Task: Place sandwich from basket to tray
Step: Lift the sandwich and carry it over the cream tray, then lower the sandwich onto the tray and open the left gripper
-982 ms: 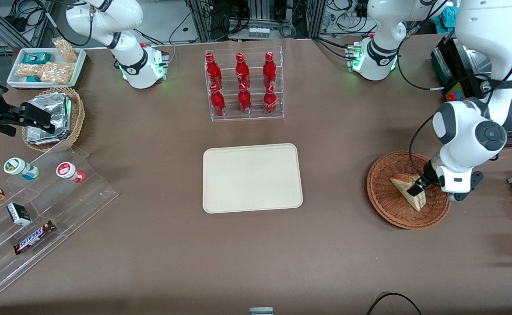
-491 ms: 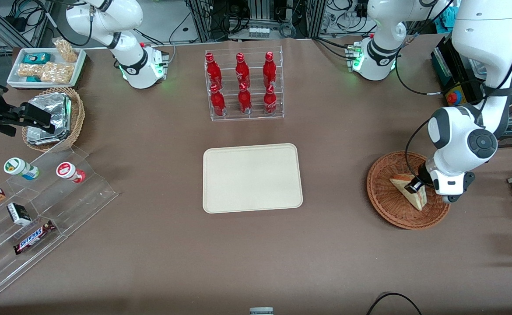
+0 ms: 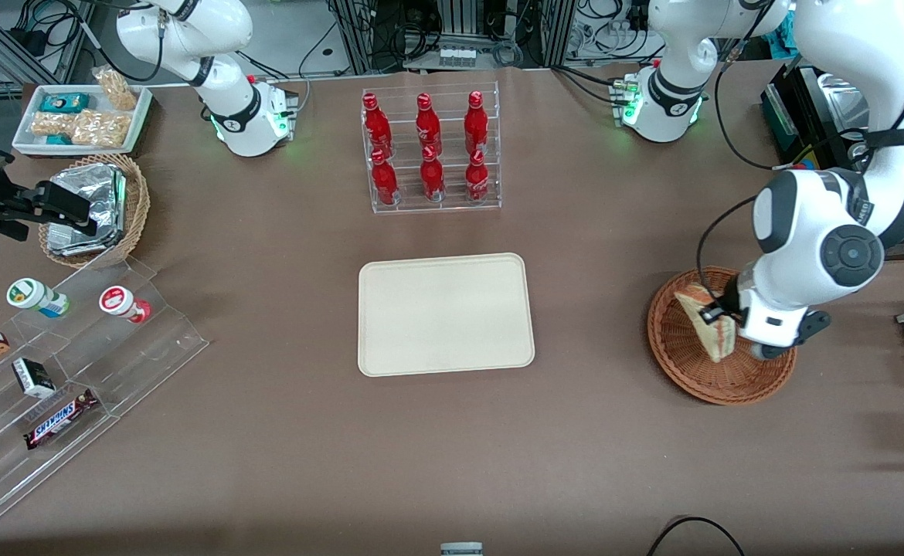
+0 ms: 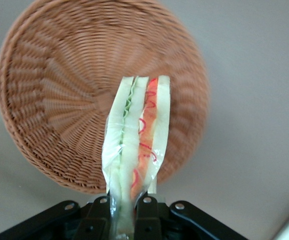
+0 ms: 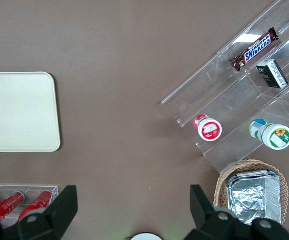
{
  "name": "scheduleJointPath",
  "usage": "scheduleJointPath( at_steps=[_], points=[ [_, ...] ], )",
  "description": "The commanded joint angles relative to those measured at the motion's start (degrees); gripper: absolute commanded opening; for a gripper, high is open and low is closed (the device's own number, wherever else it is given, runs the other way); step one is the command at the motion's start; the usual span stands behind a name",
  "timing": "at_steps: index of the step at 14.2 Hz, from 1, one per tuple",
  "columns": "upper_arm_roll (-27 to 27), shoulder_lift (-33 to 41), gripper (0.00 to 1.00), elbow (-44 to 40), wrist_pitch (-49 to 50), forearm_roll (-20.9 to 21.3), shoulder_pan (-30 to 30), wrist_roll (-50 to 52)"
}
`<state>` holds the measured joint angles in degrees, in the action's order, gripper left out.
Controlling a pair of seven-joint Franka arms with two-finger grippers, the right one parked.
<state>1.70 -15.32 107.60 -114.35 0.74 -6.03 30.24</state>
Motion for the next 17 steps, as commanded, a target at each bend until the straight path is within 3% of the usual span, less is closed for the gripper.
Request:
scheduleJointPath(
  at_steps=[1, 7, 12, 17],
  points=[
    [1.45, -6.80, 0.06, -9.66, 4.30, -1.25, -4.24, -3.70],
    [4.63, -13.05, 0.00, -13.90, -2.09, -3.56, -16.88, 1.28],
    [4.63, -23.15, 0.00, -26.27, -3.34, -3.47, -26.74, 12.63],
    [4.63, -30.98, 0.00, -35.35, -4.47, -3.47, -32.46, 18.00]
  ],
)
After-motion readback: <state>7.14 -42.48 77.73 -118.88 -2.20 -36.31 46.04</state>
